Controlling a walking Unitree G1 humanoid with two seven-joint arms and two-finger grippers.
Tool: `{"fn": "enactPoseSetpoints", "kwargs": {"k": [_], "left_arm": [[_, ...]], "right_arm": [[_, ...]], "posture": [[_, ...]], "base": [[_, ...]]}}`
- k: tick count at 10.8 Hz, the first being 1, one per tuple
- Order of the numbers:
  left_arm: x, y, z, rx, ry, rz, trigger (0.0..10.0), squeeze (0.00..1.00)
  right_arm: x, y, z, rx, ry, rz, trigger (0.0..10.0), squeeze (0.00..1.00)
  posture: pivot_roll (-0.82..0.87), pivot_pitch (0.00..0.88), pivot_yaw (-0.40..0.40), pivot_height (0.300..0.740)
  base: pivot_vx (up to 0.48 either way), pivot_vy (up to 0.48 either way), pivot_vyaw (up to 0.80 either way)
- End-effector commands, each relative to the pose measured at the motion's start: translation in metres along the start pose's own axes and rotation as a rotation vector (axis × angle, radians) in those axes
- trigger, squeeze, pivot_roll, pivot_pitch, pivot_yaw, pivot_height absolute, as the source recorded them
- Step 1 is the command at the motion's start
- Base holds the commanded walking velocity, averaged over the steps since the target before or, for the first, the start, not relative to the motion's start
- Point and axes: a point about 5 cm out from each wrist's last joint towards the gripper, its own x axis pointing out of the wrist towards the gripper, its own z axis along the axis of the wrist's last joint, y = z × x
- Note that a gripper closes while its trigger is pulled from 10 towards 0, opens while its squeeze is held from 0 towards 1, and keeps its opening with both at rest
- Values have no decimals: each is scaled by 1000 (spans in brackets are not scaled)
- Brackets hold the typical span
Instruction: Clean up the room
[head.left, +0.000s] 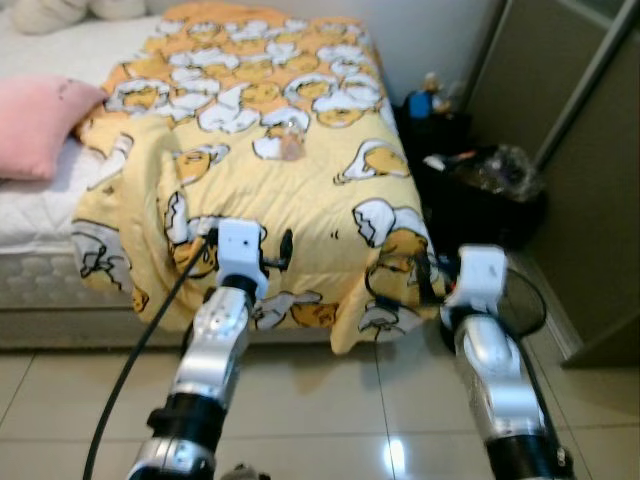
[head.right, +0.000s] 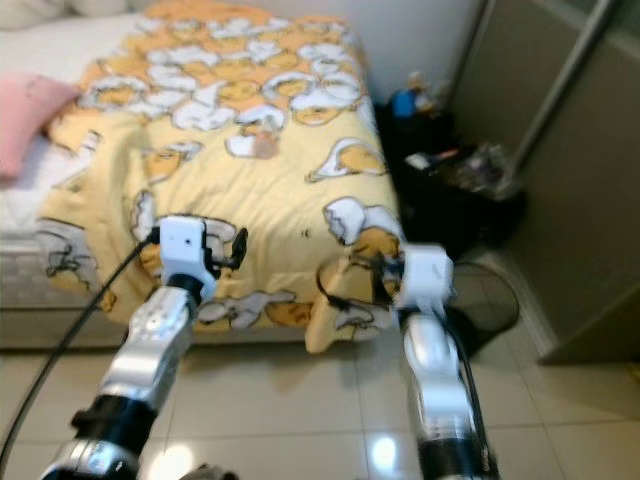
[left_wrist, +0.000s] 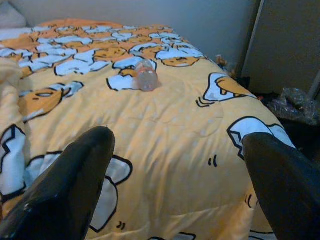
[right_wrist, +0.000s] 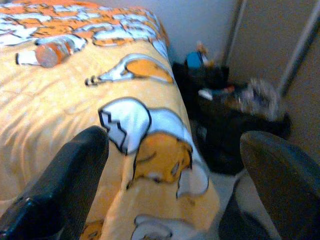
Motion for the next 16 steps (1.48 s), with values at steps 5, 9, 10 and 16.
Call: {"fn": "enactPoseSetpoints", "kwargs": {"k": [5,9,10,16], "left_arm": [[2,9,5,-54,-47,43,10000,0],[5,5,9,-35,-69,28,10000,0],[6,6,11,-28,-79,27,10000,0],[18,16,22,-13,-104,46,10000,0]], "right_arm": [[-2,5,-9,15,14,26,10000,0],[0,6,-11,10,14,27,10000,0],[2,7,-11,9,14,26,10000,0],[6,11,-10,13,3,28,10000,0]], "posture": [[20,0,-23,740],[25,0,-23,740],[26,0,-20,740],[33,0,-9,740]], "base": [[192,0,0],[480,0,0],[480,0,0],[480,0,0]]}}
